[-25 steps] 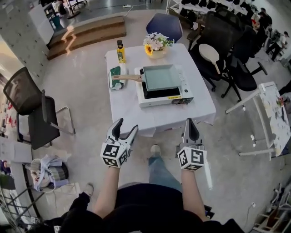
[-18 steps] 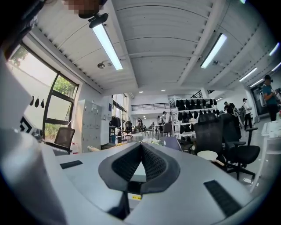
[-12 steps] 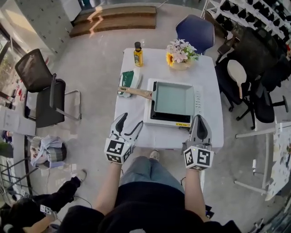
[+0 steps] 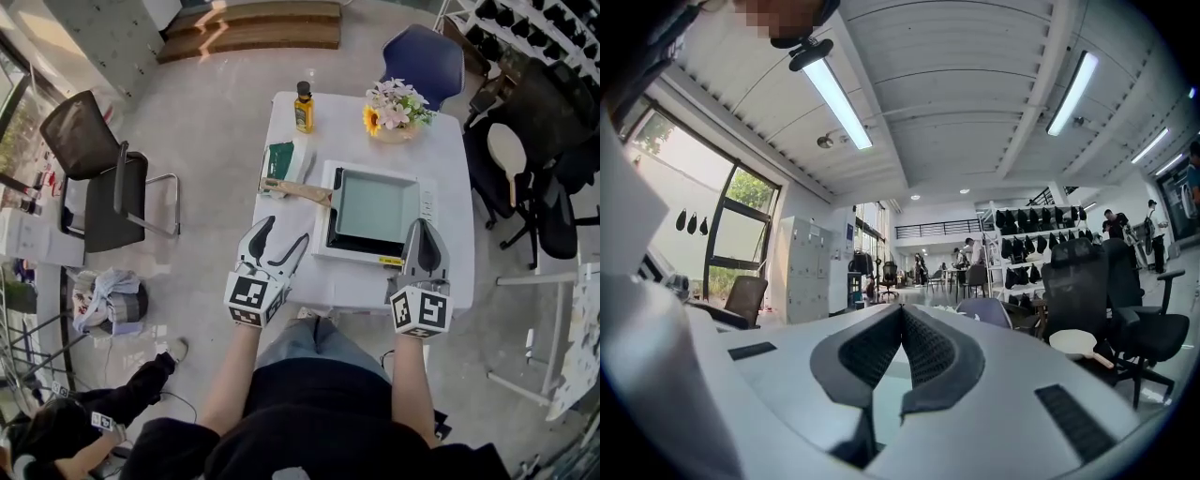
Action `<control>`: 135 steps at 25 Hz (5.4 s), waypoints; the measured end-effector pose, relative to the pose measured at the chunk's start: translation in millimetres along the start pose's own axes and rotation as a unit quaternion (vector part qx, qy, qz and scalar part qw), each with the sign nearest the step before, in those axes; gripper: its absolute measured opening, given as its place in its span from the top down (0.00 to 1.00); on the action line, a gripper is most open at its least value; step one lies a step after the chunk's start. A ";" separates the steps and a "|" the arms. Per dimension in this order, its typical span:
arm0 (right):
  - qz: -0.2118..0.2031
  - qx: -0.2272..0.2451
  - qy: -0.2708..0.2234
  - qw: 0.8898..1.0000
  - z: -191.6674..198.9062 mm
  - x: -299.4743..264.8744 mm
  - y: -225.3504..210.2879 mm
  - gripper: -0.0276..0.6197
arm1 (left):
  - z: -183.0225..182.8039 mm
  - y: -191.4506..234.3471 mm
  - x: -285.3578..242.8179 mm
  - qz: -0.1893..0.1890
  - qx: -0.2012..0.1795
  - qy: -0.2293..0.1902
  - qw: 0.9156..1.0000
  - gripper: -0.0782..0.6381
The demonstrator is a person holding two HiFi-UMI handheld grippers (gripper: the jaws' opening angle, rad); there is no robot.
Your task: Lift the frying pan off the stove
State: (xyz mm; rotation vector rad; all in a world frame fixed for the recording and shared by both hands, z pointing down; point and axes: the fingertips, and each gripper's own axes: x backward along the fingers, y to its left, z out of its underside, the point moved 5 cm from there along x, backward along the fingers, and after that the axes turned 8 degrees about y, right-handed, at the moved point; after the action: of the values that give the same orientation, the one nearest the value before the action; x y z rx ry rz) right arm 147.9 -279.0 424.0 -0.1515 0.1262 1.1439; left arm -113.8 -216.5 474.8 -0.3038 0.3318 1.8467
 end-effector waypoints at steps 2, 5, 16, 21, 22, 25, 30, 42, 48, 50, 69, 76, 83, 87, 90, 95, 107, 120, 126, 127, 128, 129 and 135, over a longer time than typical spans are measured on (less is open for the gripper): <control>-0.006 0.001 0.002 1.000 -0.9 -3.6 1.2 0.95 | -10.5 5.9 1.5 0.000 -0.013 -0.006 1.000 0.47; -0.009 -0.003 0.003 1.000 -0.4 -7.3 -1.3 0.95 | -25.8 12.2 -0.5 0.000 -0.044 -0.002 0.999 0.47; 0.002 -0.016 0.004 1.000 4.4 -10.2 -20.2 0.95 | -58.3 16.6 -47.7 0.070 -0.216 0.124 0.966 0.47; 0.004 -0.019 0.012 1.000 9.0 -8.4 -28.9 0.95 | -56.6 15.8 -79.0 0.097 -0.351 0.208 0.908 0.47; 0.005 -0.020 0.013 1.000 9.5 -8.4 -30.6 0.95 | -54.7 16.1 -85.8 0.099 -0.378 0.228 0.892 0.47; 0.008 -0.022 0.017 1.000 11.1 -8.4 -35.8 0.95 | -45.9 16.1 -104.3 0.109 -0.441 0.281 0.846 0.47; 0.015 -0.025 0.024 0.999 14.0 -5.5 -45.3 0.95 | -18.6 15.9 -131.6 0.141 -0.502 0.358 0.775 0.47; 0.029 -0.044 0.041 0.998 27.6 -3.9 -67.4 0.95 | 34.4 22.0 -173.0 0.191 -0.538 0.480 0.666 0.53; 0.025 -0.048 0.045 0.998 29.9 -6.9 -66.6 0.95 | 49.5 25.8 -177.8 0.203 -0.548 0.515 0.627 0.66; 0.024 -0.048 0.045 0.998 30.0 -8.0 -65.5 0.95 | 51.9 28.0 -177.8 0.206 -0.548 0.522 0.620 0.69; 0.030 -0.049 0.046 0.997 30.2 -7.0 -66.2 0.95 | 45.0 24.8 -176.4 0.204 -0.540 0.512 0.636 0.87; 0.038 -0.049 0.043 0.997 29.2 -2.6 -68.7 0.95 | 42.2 19.5 -171.0 0.213 -0.530 0.503 0.648 0.87; 0.047 -0.050 0.041 0.997 29.8 3.5 -69.3 0.95 | 40.1 17.2 -169.1 0.198 -0.542 0.475 0.664 0.87; 0.055 -0.049 0.041 0.996 29.2 6.7 -74.1 0.95 | 40.2 15.0 -168.9 0.195 -0.527 0.457 0.689 0.87; 0.062 -0.048 0.039 0.996 30.2 9.2 -79.2 0.95 | 36.0 12.7 -169.5 0.190 -0.507 0.432 0.721 0.87; 0.089 -0.048 0.030 0.994 27.6 15.3 -91.1 0.95 | 17.6 8.9 -170.2 0.173 -0.469 0.370 0.783 0.87; 0.101 -0.038 0.023 0.994 20.2 17.1 -100.0 0.95 | -45.9 -20.3 -159.2 0.138 -0.304 0.164 0.928 0.87; 0.069 -0.010 0.008 0.998 5.0 6.4 -86.1 0.95 | -95.7 -47.5 -114.9 0.106 -0.144 -0.049 0.983 0.87; 0.047 0.004 -0.005 0.999 -6.1 -0.9 -72.7 0.95 | -99.5 -38.8 -87.0 0.059 -0.116 -0.092 0.987 0.87; 0.043 0.006 -0.007 0.999 -7.0 -1.9 -70.5 0.95 | -99.1 -37.9 -82.5 0.053 -0.114 -0.099 0.987 0.87; 0.041 0.006 -0.008 0.999 -7.7 -2.6 -68.9 0.95 | -98.8 -37.2 -78.3 0.048 -0.113 -0.106 0.987 0.87; 0.039 0.006 -0.009 0.999 -8.1 -3.0 -67.5 0.95 | -98.5 -36.7 -74.4 0.043 -0.112 -0.112 0.986 0.87; 0.034 0.015 -0.011 0.999 -10.8 -2.9 -58.0 0.95 | -94.6 -35.1 -57.3 0.037 -0.098 -0.125 0.987 0.87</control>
State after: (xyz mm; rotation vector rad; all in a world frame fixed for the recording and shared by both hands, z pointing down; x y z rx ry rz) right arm 199.4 -307.1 417.1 -0.1079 0.1301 1.2114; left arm -59.8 -292.7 405.9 -0.1920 -0.0128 1.9683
